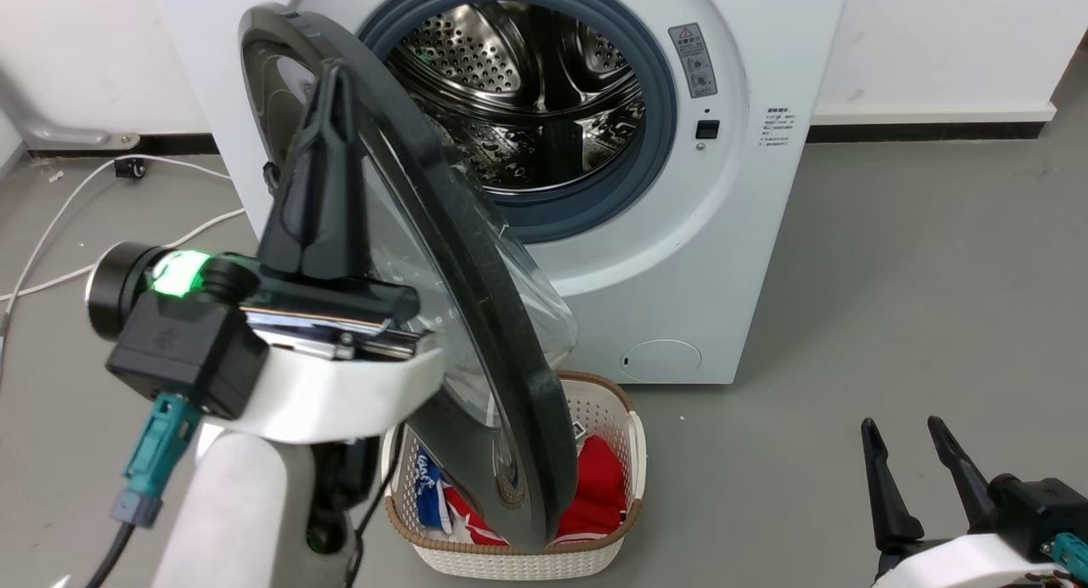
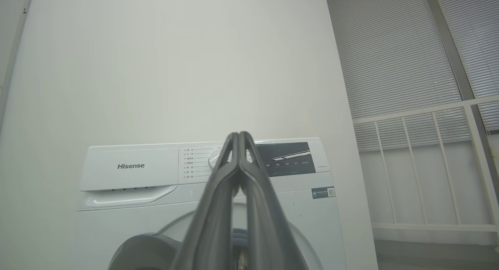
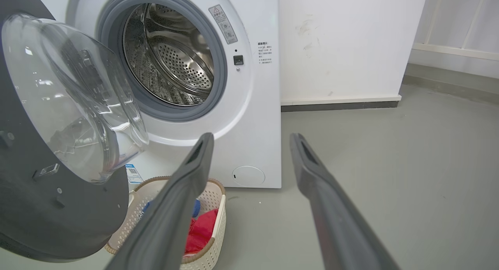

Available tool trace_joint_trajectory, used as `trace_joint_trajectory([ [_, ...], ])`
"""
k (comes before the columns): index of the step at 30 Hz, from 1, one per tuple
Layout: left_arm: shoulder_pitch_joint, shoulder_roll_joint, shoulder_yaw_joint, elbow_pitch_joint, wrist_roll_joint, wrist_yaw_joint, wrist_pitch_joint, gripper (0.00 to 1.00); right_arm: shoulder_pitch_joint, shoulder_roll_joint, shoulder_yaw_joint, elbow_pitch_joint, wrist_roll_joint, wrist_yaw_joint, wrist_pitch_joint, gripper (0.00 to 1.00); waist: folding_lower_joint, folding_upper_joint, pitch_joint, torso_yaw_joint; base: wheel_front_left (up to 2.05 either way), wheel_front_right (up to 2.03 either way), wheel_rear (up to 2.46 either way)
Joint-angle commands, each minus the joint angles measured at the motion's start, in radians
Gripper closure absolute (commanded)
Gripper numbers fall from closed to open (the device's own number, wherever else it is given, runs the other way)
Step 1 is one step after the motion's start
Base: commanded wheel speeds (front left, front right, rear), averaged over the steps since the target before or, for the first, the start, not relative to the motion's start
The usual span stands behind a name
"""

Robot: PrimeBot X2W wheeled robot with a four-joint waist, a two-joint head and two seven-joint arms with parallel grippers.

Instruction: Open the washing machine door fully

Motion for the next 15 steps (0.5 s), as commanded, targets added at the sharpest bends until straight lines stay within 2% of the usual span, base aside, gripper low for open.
trace_joint_trajectory([
  [1, -0.012, -0.006, -0.018, -0.026, 0.006, -0.003, 0.017, 1.00, -0.010, 0.003, -0.002, 0.004, -0.002, 0.000, -0.007, 0.00, 0.0000, 0.0000, -0.002, -0.003, 0.00, 0.00, 0.00],
  [7, 0.029, -0.036, -0.149, -0.081, -0.030, -0.050, 0.105, 1.00, -0.005, 0.002, -0.009, 0.012, 0.008, 0.000, -0.015, 0.00, 0.0000, 0.0000, -0.004, -0.001, 0.00, 0.00, 0.00],
  [15, 0.135, -0.056, -0.325, -0.025, -0.105, -0.100, 0.222, 1.00, -0.003, 0.002, -0.014, 0.020, 0.011, 0.000, -0.022, 0.00, 0.0000, 0.0000, -0.003, 0.004, 0.00, 0.00, 0.00],
])
